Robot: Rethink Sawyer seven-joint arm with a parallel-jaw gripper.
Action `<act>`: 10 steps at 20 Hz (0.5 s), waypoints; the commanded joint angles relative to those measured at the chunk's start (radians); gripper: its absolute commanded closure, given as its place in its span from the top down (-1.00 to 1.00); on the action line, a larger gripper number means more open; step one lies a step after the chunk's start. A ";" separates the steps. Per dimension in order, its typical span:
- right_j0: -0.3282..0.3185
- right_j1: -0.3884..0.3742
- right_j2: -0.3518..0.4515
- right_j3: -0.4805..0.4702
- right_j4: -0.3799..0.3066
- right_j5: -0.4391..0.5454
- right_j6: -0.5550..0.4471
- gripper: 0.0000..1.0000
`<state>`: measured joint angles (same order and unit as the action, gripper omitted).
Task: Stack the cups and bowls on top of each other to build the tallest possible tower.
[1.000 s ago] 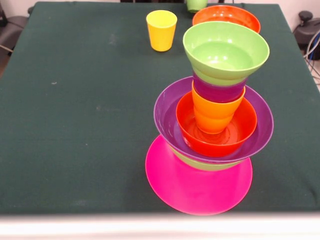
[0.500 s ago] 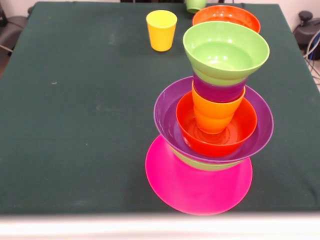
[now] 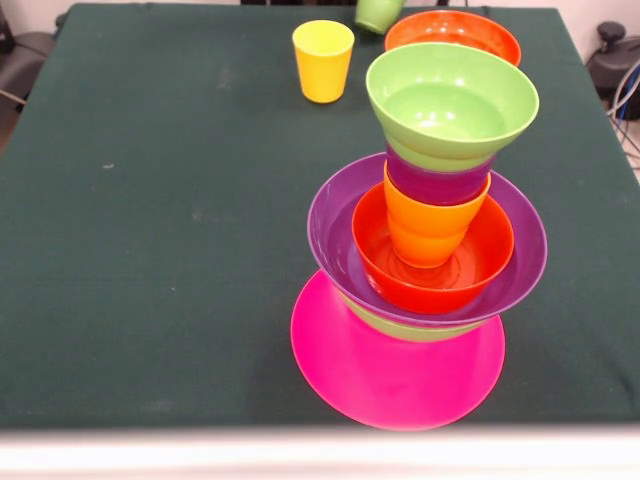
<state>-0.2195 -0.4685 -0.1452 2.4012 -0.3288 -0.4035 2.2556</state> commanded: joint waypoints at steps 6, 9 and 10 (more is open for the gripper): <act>-0.071 -0.279 0.074 -0.097 0.017 0.235 0.038 -1.00; -0.084 -0.313 0.085 -0.115 0.013 0.296 0.015 -1.00; -0.088 -0.323 0.088 -0.121 0.011 0.317 0.008 -1.00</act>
<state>-0.2945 -0.7038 -0.1458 2.3976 -0.3301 -0.2707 2.2556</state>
